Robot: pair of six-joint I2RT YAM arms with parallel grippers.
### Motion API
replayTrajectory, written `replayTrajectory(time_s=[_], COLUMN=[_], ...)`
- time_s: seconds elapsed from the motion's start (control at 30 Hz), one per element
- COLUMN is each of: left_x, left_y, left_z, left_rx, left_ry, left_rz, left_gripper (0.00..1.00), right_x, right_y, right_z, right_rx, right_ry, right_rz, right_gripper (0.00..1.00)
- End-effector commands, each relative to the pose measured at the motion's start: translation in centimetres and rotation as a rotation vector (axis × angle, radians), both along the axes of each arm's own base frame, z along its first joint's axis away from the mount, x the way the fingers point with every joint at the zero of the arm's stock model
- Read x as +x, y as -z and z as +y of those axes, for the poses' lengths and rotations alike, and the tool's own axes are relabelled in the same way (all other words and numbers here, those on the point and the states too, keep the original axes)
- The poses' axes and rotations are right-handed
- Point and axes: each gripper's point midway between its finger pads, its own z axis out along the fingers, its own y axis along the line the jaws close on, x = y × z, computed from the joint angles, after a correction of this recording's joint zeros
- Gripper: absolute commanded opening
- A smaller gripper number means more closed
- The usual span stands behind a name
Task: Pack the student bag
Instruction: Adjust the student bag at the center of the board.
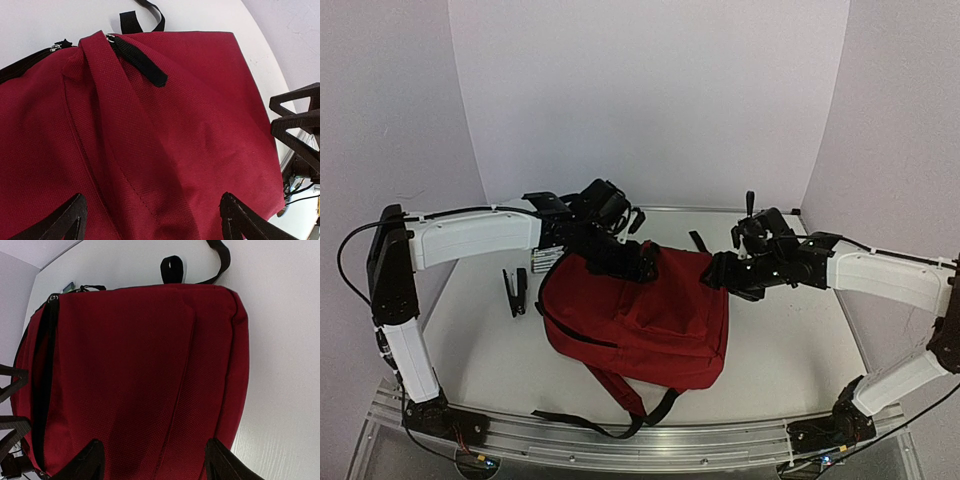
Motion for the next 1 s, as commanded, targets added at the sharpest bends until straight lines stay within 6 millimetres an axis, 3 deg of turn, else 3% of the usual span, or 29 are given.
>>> replayTrajectory(time_s=[0.0, 0.2, 0.6, 0.73, 0.97], left_x=[1.2, 1.3, 0.3, -0.6, -2.8], left_y=[-0.6, 0.7, 1.3, 0.9, 0.6], left_z=[0.3, 0.9, 2.6, 2.2, 0.1], left_rx=[0.057, 0.099, 0.100, 0.053, -0.065], left_ry=[-0.020, -0.057, -0.092, -0.056, -0.022], left_rz=[-0.051, -0.020, -0.012, 0.013, 0.087], left_gripper=[0.88, 0.66, 0.04, 0.00, 0.00], right_x=[-0.3, -0.3, 1.4, 3.4, 9.9], right_y=[-1.6, -0.8, -0.9, -1.5, -1.8], right_z=[2.0, 2.3, 1.9, 2.0, 0.2], right_rx=[0.166, 0.166, 0.101, 0.049, -0.025], right_ry=[-0.028, -0.034, -0.011, -0.019, -0.020], right_rz=[-0.018, -0.010, -0.075, -0.123, -0.175], right_gripper=[0.64, 0.55, 0.05, 0.00, 0.00])
